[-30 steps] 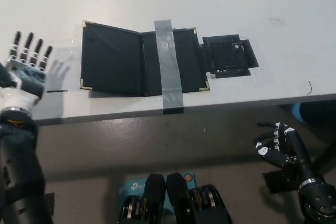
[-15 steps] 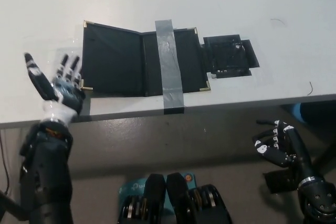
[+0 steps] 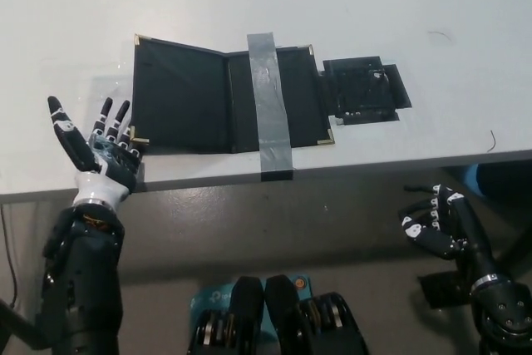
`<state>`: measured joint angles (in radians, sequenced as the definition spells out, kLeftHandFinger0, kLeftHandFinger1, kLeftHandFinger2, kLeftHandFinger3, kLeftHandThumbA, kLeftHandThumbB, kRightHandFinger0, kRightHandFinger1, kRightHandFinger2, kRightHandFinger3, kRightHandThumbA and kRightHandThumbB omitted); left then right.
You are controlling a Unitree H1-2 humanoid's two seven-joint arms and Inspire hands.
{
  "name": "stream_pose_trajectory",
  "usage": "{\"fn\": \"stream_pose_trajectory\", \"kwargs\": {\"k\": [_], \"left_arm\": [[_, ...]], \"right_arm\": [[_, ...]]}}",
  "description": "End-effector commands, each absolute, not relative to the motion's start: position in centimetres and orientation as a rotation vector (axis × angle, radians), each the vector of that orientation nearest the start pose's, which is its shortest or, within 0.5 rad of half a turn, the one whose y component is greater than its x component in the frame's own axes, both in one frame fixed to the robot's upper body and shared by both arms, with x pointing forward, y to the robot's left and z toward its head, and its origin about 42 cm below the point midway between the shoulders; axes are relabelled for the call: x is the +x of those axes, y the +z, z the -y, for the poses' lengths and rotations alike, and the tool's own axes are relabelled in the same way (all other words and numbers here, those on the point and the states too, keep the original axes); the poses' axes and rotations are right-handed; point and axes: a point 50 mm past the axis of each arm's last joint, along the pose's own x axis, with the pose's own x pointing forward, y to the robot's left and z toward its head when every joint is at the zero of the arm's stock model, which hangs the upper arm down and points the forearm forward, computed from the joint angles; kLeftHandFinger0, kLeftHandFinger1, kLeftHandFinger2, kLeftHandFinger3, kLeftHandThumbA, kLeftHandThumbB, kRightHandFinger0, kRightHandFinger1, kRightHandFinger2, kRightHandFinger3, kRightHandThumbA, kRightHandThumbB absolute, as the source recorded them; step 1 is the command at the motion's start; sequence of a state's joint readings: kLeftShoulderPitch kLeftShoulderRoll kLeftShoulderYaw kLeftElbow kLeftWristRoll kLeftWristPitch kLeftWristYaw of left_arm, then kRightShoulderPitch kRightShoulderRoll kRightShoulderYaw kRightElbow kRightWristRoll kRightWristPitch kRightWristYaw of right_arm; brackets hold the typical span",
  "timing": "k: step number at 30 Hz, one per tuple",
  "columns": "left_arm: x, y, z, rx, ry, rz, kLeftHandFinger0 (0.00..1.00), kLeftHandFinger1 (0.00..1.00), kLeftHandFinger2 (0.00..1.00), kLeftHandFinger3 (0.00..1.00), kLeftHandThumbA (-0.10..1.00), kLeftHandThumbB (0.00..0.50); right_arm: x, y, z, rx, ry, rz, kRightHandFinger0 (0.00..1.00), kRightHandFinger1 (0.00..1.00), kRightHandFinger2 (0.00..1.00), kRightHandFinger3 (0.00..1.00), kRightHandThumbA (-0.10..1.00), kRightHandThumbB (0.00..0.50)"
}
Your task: The robot uses its left hand to push the cover of the diary kept in the middle of the desk towards the right to close it
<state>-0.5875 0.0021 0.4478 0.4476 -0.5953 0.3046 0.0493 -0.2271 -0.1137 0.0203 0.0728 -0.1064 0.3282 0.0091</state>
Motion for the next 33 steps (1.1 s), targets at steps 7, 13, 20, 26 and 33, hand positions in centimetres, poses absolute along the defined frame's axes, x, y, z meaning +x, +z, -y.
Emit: {"fn": "stream_pose_trajectory", "kwargs": {"k": [7,13,20,26,33], "left_arm": [[46.8,17.5,-16.8,-0.789,-0.032,-0.199,1.0,1.0,1.0,1.0,1.0,0.216],[47.4,20.0,-10.6,-0.879,-0.147,-0.22,1.0,1.0,1.0,1.0,1.0,0.229],[47.4,22.9,-6.8,-0.605,-0.255,-0.191,1.0,1.0,1.0,1.0,1.0,0.25],[47.9,23.3,-5.7,0.529,-0.392,0.044,1.0,1.0,1.0,1.0,1.0,0.259],[48.0,22.5,-3.8,1.669,-0.49,0.335,1.0,1.0,1.0,1.0,1.0,0.325]], "right_arm": [[36.6,14.7,23.2,-0.262,0.057,-0.098,0.32,0.37,0.47,0.72,0.59,0.036],[36.6,14.9,23.1,-0.238,0.065,-0.102,0.33,0.39,0.47,0.7,0.57,0.031],[36.5,15.1,23.1,-0.237,0.08,-0.092,0.33,0.39,0.49,0.71,0.54,0.012],[36.4,15.1,22.9,-0.254,0.087,-0.104,0.33,0.38,0.49,0.72,0.54,0.019],[36.4,15.2,22.7,-0.263,0.101,-0.102,0.32,0.38,0.49,0.72,0.54,0.032]]}}
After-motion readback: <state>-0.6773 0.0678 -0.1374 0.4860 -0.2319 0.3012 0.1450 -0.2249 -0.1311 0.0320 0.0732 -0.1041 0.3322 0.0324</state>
